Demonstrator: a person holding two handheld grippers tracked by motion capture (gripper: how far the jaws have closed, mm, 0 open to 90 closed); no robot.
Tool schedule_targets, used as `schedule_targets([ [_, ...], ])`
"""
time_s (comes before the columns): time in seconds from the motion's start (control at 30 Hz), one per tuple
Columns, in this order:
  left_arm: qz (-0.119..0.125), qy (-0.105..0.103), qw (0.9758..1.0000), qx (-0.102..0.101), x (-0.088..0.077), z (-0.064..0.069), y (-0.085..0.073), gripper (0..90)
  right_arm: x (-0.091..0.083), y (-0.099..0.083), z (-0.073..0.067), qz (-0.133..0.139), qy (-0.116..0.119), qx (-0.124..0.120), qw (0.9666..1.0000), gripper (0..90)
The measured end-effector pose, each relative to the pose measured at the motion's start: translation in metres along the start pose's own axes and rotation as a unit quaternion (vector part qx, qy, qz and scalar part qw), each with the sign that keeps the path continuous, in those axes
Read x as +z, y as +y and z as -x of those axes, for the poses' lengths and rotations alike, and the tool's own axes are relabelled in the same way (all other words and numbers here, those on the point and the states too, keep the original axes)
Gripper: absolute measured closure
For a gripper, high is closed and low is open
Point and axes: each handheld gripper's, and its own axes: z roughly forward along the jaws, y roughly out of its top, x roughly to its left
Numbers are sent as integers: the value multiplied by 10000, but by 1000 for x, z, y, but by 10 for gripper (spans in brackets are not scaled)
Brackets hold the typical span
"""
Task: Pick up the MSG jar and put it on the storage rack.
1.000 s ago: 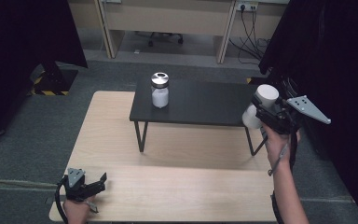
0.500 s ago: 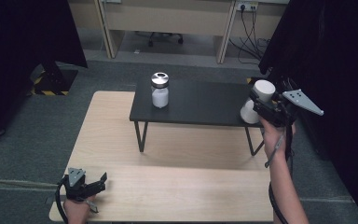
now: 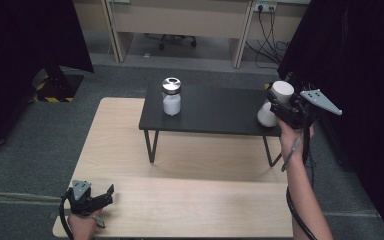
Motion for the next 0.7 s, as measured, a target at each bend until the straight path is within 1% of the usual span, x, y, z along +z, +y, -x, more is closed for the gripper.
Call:
schedule_targets([
  [0.33, -3, 9, 10000, 29, 0, 0, 0, 0, 13, -2, 0, -35, -21, -49, 10000, 338],
  [0.57, -12, 12, 10000, 40, 0, 1, 0, 0, 15, -4, 0, 1, 17, -146, 9999, 338],
  [0.7, -25, 24, 10000, 47, 0, 1, 1, 0, 14, -6, 2, 23, 53, -161, 9999, 338],
])
